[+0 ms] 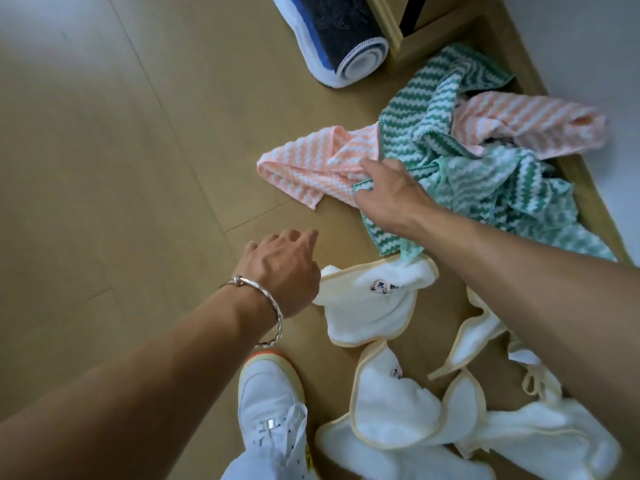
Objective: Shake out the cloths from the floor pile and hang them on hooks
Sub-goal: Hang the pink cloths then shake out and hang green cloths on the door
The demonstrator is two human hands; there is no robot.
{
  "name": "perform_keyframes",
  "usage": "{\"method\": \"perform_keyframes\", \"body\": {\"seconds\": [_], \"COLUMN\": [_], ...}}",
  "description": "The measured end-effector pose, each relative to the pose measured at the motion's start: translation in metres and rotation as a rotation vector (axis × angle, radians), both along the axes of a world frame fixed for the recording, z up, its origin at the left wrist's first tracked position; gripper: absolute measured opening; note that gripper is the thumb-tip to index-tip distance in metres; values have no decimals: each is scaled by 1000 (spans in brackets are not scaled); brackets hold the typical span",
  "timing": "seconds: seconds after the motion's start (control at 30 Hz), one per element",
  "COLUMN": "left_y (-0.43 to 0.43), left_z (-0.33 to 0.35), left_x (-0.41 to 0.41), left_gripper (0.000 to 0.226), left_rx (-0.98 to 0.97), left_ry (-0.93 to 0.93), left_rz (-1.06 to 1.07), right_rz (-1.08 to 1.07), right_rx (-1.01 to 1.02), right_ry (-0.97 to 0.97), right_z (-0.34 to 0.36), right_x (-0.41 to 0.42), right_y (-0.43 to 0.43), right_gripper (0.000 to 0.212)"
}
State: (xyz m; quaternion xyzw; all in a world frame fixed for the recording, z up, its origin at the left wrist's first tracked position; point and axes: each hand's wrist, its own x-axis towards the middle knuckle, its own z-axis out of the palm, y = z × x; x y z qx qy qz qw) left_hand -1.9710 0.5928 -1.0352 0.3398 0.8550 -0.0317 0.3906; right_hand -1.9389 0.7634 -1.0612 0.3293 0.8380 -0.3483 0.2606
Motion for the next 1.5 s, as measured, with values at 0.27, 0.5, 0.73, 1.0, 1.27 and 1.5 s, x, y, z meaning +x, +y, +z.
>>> {"method": "perform_keyframes", "body": {"seconds": [0.27, 0.5, 0.73, 1.0, 1.27, 1.5], "left_y": [-11, -3, -5, -10, 8, 40], "left_z": [3, 65, 167, 320, 477, 590], "left_x": [4, 8, 15, -6, 9, 35], "left_gripper": [44, 59, 69, 38, 13, 25], "left_rx": [-2, 76, 173, 406, 347, 366], "left_ry": [19, 97, 56, 88, 6, -24], "left_rz": [-3, 116, 269, 313, 234, 51], "right_rz": [44, 60, -86, -87, 373, 422], "right_rx": [-80, -130, -364, -412, -2, 97], "right_ry": [3, 235, 255, 235, 98, -17], "right_z": [-1, 89, 233, 394, 545, 670], "right_x": [-6, 19, 36, 20, 47, 67], "right_y": [-10, -47, -58, -46, -18, 15], "right_gripper": [53, 49, 51, 39, 18, 13]}}
